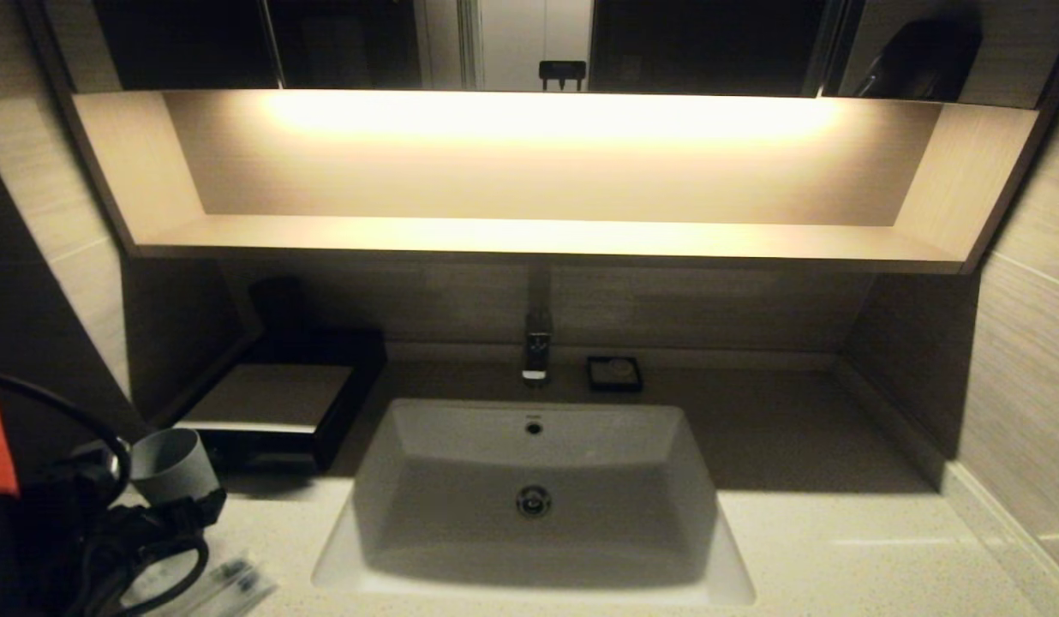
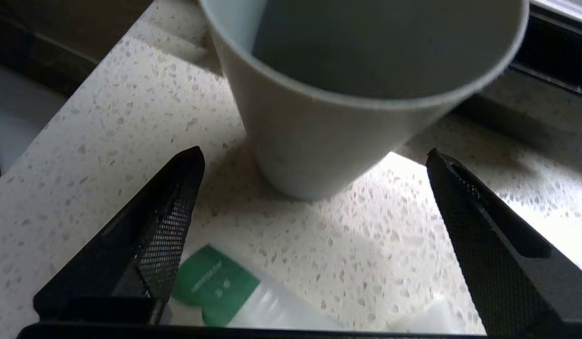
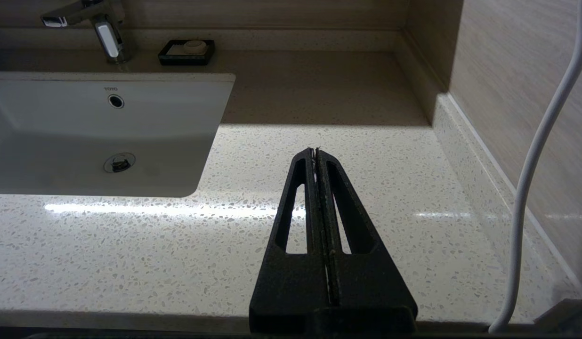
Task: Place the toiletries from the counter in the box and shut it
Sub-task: Pick up the cup
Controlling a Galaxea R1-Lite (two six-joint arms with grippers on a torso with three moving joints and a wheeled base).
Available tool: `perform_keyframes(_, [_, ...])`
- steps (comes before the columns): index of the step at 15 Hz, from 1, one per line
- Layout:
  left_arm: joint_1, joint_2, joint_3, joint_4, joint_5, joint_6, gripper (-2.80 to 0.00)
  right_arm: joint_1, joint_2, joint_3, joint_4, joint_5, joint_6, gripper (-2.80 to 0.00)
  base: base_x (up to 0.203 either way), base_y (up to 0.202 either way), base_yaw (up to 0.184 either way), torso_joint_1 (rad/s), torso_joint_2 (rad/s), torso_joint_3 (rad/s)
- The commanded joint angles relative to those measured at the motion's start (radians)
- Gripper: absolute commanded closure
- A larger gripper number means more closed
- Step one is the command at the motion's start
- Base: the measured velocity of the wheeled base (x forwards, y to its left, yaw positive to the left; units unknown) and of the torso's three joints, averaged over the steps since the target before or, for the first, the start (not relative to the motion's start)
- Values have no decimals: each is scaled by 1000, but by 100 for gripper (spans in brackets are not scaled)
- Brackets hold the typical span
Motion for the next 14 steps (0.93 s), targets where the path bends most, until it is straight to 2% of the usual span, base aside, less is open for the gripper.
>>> perform_keyframes(1, [0, 20, -22, -9, 2, -1, -280, 0, 0, 0, 0, 0, 0, 0, 0, 0, 0, 0, 0, 0])
perform_keyframes(14, [14, 56, -73, -9, -20, -2, -280, 0, 0, 0, 0, 0, 0, 0, 0, 0, 0, 0, 0, 0])
